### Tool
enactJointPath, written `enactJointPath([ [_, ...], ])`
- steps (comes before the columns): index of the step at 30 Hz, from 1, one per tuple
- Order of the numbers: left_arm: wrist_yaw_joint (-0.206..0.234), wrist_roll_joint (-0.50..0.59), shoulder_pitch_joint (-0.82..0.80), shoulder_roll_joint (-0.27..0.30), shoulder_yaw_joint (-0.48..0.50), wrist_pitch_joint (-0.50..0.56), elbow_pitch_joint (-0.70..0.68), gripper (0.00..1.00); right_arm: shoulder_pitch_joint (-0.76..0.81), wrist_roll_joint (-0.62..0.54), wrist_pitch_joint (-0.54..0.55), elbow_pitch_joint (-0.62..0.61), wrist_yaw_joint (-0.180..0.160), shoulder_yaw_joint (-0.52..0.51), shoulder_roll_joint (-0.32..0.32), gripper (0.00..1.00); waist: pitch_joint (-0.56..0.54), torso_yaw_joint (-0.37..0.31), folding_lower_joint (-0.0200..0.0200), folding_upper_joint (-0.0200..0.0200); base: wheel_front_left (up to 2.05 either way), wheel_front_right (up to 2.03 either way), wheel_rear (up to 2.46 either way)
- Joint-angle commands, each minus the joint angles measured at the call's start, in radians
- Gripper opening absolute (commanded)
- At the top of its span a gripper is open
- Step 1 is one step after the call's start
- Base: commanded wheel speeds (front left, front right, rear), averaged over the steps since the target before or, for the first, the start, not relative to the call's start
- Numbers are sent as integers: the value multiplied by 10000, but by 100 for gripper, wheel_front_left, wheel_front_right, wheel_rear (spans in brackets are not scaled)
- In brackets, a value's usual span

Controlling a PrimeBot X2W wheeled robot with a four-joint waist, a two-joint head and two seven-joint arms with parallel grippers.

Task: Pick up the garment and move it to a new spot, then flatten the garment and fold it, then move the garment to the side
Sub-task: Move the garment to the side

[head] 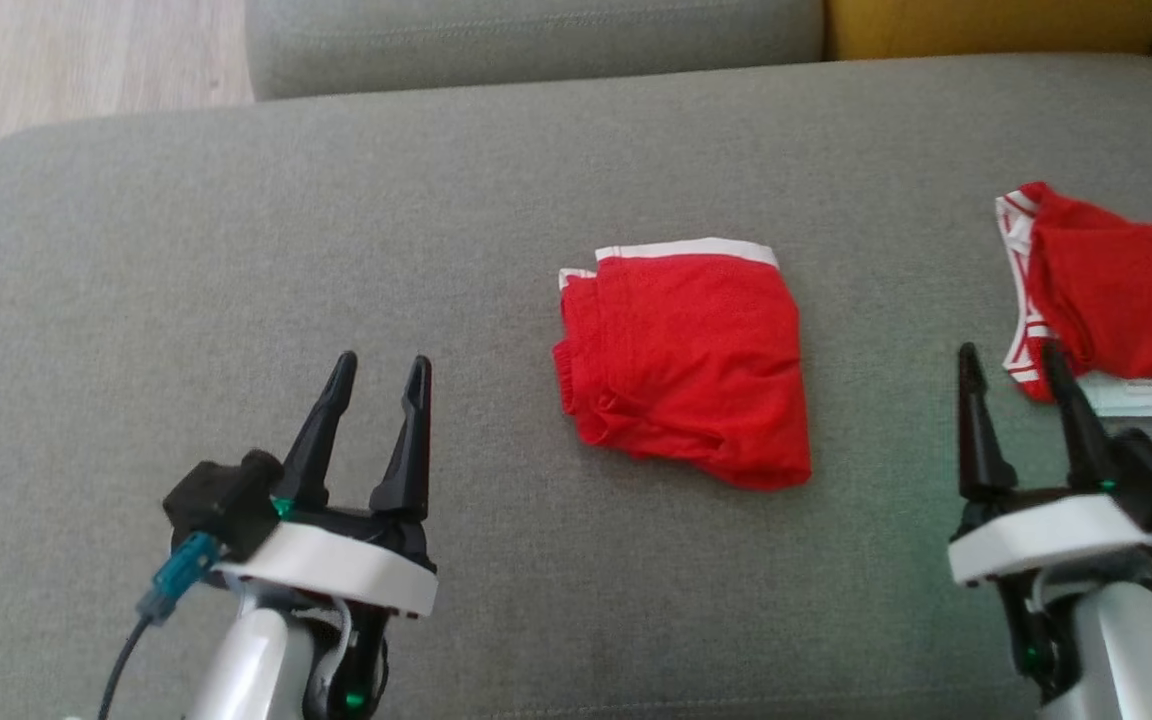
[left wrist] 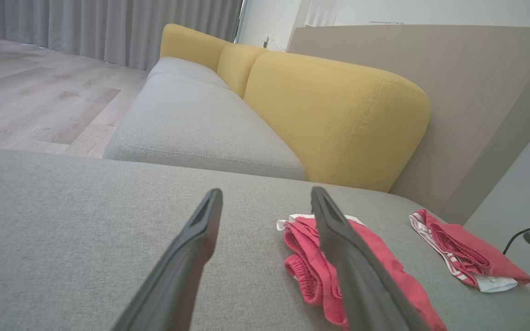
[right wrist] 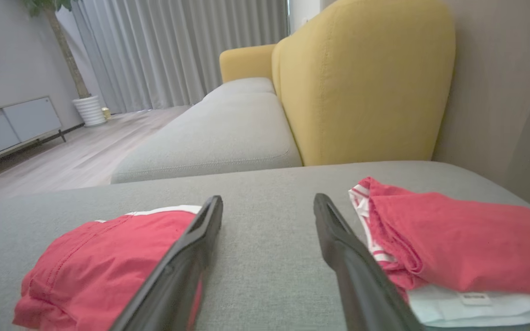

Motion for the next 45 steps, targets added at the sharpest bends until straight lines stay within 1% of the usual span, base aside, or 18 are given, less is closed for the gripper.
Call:
enactJointPath([
  [1,17,14,-489,45,229,-122,-333,100,-561,82,44,-239,35,301,-19,100,109,75,0,-1,0,0,0],
  [6,-34,60,-654,45,106,-122,-240,100,-1153,779,664,513,35,698,109,100,449,301,0,-1,0,0,0],
  [10,-43,68,-837,45,-36,-122,-201,100,-1701,1398,1424,1529,35,961,238,100,717,550,0,-1,0,0,0],
  [13,-36,47,-959,45,-140,-122,-181,100,-2118,1829,1752,2208,35,1149,310,100,885,751,0,-1,0,0,0],
  [18,-5,22,-1109,45,-242,-122,-142,100,-2713,2282,1923,3287,35,1281,365,100,1110,1054,0,-1,0,0,0],
  [24,64,-3,-1182,45,-233,-122,-157,100,-3245,2554,2023,4292,35,1791,383,100,1271,1220,0,-1,0,0,0],
  [25,67,3,-1183,45,-236,-122,-152,100,-3307,2567,2074,4446,35,1960,384,89,1282,1224,0,-1,0,0,0],
  [26,71,10,-1183,45,-235,-122,-147,100,-3379,2467,2050,4548,35,2168,384,25,1290,1217,0,-1,0,0,0],
  [27,76,18,-1181,45,-223,-122,-144,100,-3453,2274,1916,4615,35,2353,342,0,1295,1194,0,-1,0,0,0],
  [29,95,35,-1183,45,-172,-122,-141,100,-3601,1679,1546,4704,35,2786,69,0,1298,1087,0,-1,0,0,0],
  [32,87,50,-1212,45,-125,-122,-140,100,-3841,619,773,4732,35,3268,-535,0,1271,865,0,-1,0,0,0],
  [33,87,50,-1212,45,-125,-122,-140,100,-3841,619,773,4732,35,3268,-535,0,1271,865,0,-1,0,0,0],
  [37,51,51,-1260,45,-62,-122,-138,100,-4120,-297,14,4534,35,3600,-1376,0,1245,466,0,-1,0,0,0],
  [41,19,63,-1316,45,-51,-122,-135,100,-4418,-681,-247,4015,35,3888,-2476,0,1279,51,0,-1,0,0,0],
  [45,4,109,-1339,45,-25,-122,-125,100,-4605,-469,27,3400,35,4320,-3778,0,1371,-330,0,-1,0,0,0],
])
